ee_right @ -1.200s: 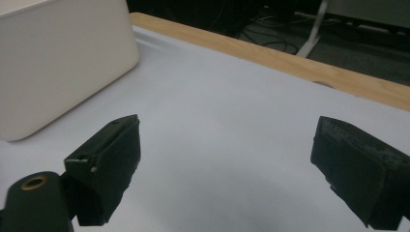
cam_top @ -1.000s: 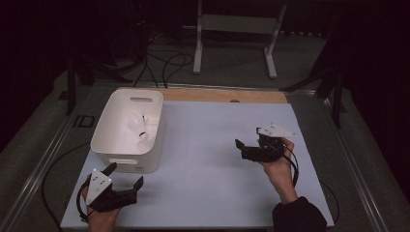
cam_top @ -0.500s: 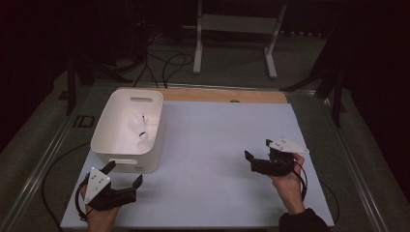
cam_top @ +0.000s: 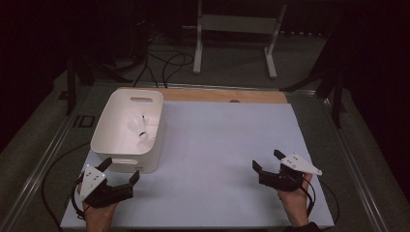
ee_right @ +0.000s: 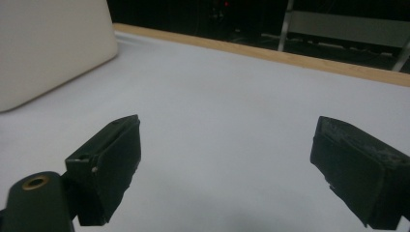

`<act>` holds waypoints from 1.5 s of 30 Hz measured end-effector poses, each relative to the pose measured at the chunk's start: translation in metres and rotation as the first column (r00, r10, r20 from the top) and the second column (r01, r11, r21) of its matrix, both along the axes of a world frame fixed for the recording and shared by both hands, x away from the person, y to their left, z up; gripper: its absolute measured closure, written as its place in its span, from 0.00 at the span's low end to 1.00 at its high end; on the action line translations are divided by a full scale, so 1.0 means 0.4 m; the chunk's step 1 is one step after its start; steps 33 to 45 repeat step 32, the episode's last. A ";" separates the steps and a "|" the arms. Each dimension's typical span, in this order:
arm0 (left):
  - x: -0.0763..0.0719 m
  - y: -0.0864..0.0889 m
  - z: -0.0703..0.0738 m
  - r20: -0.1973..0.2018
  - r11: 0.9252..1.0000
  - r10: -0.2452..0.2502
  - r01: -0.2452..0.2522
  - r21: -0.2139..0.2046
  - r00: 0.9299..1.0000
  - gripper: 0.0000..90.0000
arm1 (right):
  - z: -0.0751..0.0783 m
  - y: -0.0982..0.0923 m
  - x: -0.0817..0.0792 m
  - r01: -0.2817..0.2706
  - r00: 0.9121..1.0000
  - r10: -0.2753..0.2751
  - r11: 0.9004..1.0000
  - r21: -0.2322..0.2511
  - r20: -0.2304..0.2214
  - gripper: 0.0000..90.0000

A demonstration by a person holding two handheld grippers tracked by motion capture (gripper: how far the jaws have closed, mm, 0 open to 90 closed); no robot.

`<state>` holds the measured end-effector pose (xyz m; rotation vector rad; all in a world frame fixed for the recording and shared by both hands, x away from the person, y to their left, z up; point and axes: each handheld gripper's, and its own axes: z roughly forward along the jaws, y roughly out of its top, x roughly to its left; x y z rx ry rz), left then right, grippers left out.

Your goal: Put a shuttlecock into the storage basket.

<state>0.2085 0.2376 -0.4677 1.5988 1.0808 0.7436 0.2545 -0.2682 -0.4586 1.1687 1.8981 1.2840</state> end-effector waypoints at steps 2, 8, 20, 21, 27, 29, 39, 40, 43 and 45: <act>0.002 0.001 0.000 0.001 1.000 0.000 0.000 -0.001 1.000 0.00 | -0.008 -0.006 -0.013 0.002 1.000 -0.002 1.000 0.016 0.013 0.12; 0.005 0.000 -0.002 0.001 1.000 0.004 -0.004 0.000 1.000 0.00 | -0.027 -0.018 -0.042 0.020 0.999 -0.022 0.999 0.033 0.045 0.12; 0.006 0.004 -0.015 -0.004 1.000 0.001 -0.001 0.006 1.000 0.00 | -0.042 -0.030 -0.049 0.028 0.996 -0.032 0.999 0.046 0.088 0.12; 0.006 0.005 -0.016 -0.004 1.000 0.001 -0.001 0.006 1.000 0.00 | -0.044 -0.028 -0.050 0.028 0.996 -0.031 0.999 0.043 0.087 0.12; 0.006 0.010 -0.024 -0.011 1.000 0.003 -0.003 0.011 1.000 0.00 | -0.055 -0.012 -0.043 0.009 0.997 -0.012 1.000 0.028 0.083 0.12; 0.007 0.009 -0.026 -0.012 1.000 0.001 0.000 0.017 1.000 0.00 | -0.056 -0.008 -0.043 0.005 0.996 -0.007 1.000 0.026 0.085 0.12; 0.007 0.004 -0.029 -0.017 1.000 -0.002 0.003 0.031 1.000 0.00 | -0.058 -0.005 -0.045 0.009 0.996 -0.010 1.000 0.015 0.085 0.12; 0.007 0.004 -0.029 -0.017 1.000 -0.002 0.003 0.031 1.000 0.00 | -0.058 -0.005 -0.045 0.009 0.996 -0.010 1.000 0.015 0.085 0.12; 0.007 0.004 -0.029 -0.017 1.000 -0.002 0.003 0.031 1.000 0.00 | -0.058 -0.005 -0.045 0.009 0.996 -0.010 1.000 0.015 0.085 0.12; 0.007 0.004 -0.029 -0.017 1.000 -0.002 0.003 0.031 1.000 0.00 | -0.058 -0.005 -0.045 0.009 0.996 -0.010 1.000 0.015 0.085 0.12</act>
